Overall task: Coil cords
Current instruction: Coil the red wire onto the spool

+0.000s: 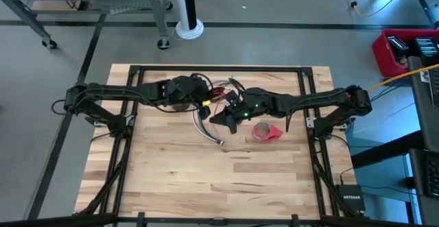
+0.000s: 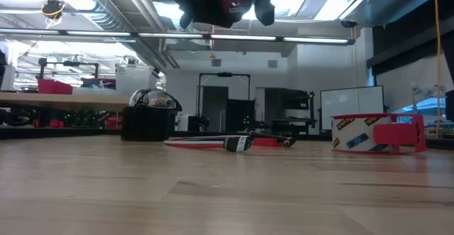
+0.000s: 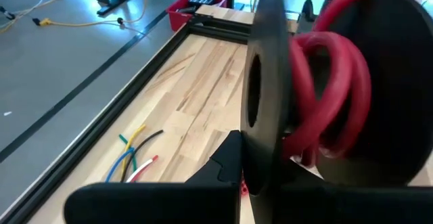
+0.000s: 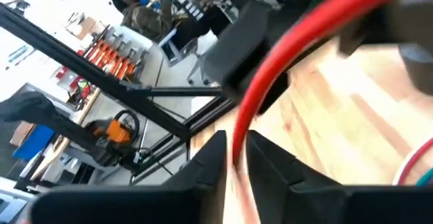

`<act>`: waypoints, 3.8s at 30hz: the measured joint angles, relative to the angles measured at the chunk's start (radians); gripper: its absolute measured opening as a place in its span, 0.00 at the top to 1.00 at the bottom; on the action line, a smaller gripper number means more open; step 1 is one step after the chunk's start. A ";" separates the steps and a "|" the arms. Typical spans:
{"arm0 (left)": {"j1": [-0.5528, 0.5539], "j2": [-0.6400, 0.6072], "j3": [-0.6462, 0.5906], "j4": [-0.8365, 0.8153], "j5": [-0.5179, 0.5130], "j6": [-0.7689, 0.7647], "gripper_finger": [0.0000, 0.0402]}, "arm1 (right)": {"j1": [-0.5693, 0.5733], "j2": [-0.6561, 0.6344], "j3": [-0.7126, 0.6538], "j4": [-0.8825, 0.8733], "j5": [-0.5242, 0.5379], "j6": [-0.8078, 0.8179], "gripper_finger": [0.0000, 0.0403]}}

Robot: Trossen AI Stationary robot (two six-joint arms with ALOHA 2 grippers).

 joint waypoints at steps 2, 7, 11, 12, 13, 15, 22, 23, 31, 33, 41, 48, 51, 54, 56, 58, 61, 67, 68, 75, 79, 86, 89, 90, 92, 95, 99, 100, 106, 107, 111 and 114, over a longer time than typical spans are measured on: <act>0.000 0.000 0.000 -0.001 -0.001 0.000 1.00 | 0.001 0.012 0.000 -0.003 0.000 0.000 0.80; 0.000 0.000 0.000 -0.002 -0.001 0.000 1.00 | -0.001 0.027 0.000 0.001 0.028 0.000 0.71; 0.000 0.000 0.000 -0.003 0.001 0.000 1.00 | -0.001 0.027 0.000 0.000 0.057 0.001 0.67; 0.000 0.000 0.000 -0.002 0.001 0.000 1.00 | -0.001 0.027 0.000 0.000 0.063 0.001 0.67; 0.000 0.000 0.000 -0.003 0.001 0.000 1.00 | -0.001 0.027 0.000 -0.003 0.067 0.002 0.67; 0.001 0.000 0.000 -0.003 0.002 0.000 1.00 | -0.001 0.027 0.000 -0.006 0.073 0.002 0.67; 0.001 0.000 0.000 -0.004 0.002 0.019 1.00 | -0.001 0.024 0.000 -0.061 0.074 0.053 0.67; 0.001 0.000 0.000 -0.004 0.002 0.019 1.00 | -0.001 0.024 0.000 -0.068 0.074 0.053 0.67; 0.002 -0.035 0.000 -0.023 -0.033 0.024 1.00 | -0.001 -0.009 0.000 -0.156 0.175 0.054 0.67; 0.002 -0.052 0.001 -0.032 -0.037 0.023 1.00 | -0.001 -0.021 0.000 -0.199 0.226 0.054 0.67; 0.002 -0.071 0.001 -0.101 -0.038 0.020 1.00 | -0.001 -0.066 0.000 -0.216 0.273 0.032 0.67; 0.002 -0.077 0.002 -0.140 -0.044 0.025 1.00 | -0.001 -0.081 -0.001 -0.360 0.365 0.035 0.67; 0.002 -0.083 0.001 -0.158 -0.054 0.026 1.00 | -0.001 -0.081 -0.001 -0.429 0.385 0.060 0.67; 0.002 -0.091 0.001 -0.173 -0.058 0.026 1.00 | -0.001 -0.081 -0.001 -0.462 0.390 0.077 0.67; 0.002 -0.094 0.001 -0.173 -0.062 0.026 1.00 | -0.001 -0.081 -0.001 -0.465 0.390 0.078 0.67; 0.002 -0.094 0.001 -0.176 -0.062 0.024 1.00 | -0.001 -0.081 -0.001 -0.470 0.390 0.078 0.67; 0.002 -0.094 0.001 -0.175 -0.063 0.021 1.00 | -0.001 -0.081 -0.001 -0.467 0.390 0.078 0.67; 0.002 -0.094 0.001 -0.134 -0.062 0.019 1.00 | -0.001 -0.081 -0.001 -0.459 0.389 0.078 0.67; 0.002 -0.094 0.001 -0.121 -0.062 0.019 1.00 | -0.001 -0.081 -0.001 -0.452 0.389 0.078 0.67; 0.002 -0.094 0.001 -0.074 -0.062 0.019 1.00 | -0.001 -0.065 -0.001 -0.303 0.376 0.047 0.67; 0.002 -0.094 0.001 -0.075 -0.062 0.019 1.00 | -0.001 -0.017 -0.021 -0.242 0.348 0.044 0.67; 0.001 -0.094 0.001 -0.067 -0.062 0.019 1.00 | -0.001 0.056 -0.030 -0.084 0.247 0.043 0.67; 0.001 -0.094 0.001 -0.062 -0.062 0.023 1.00 | -0.001 0.067 -0.031 -0.066 0.247 0.043 0.67; 0.001 -0.094 0.001 -0.062 -0.062 0.023 1.00 | -0.001 0.067 -0.031 -0.059 0.247 0.043 0.67; 0.001 -0.094 0.001 -0.057 -0.062 0.023 1.00 | -0.001 0.067 -0.031 -0.062 0.247 0.043 0.67; 0.001 -0.094 0.001 -0.055 -0.062 0.023 1.00 | -0.001 0.068 -0.031 -0.061 0.247 0.043 0.67; 0.001 -0.094 0.001 -0.054 -0.062 0.021 1.00 | -0.001 0.074 -0.031 -0.048 0.247 0.043 0.67; 0.001 -0.094 0.001 -0.052 -0.062 0.021 1.00 | -0.001 0.078 -0.031 -0.041 0.248 0.043 0.67; 0.000 -0.094 0.001 -0.028 -0.061 0.019 1.00 | -0.001 0.114 -0.030 0.011 0.248 0.042 0.67; 0.000 -0.094 0.001 -0.028 -0.061 0.019 1.00 | -0.001 0.117 -0.030 0.010 0.248 0.042 0.67; 0.000 -0.094 0.001 -0.037 -0.061 0.019 1.00 | -0.001 0.120 -0.030 0.009 0.248 0.042 0.68; 0.000 -0.094 0.001 -0.037 -0.060 0.021 1.00 | -0.001 0.120 -0.030 0.003 0.248 0.042 0.71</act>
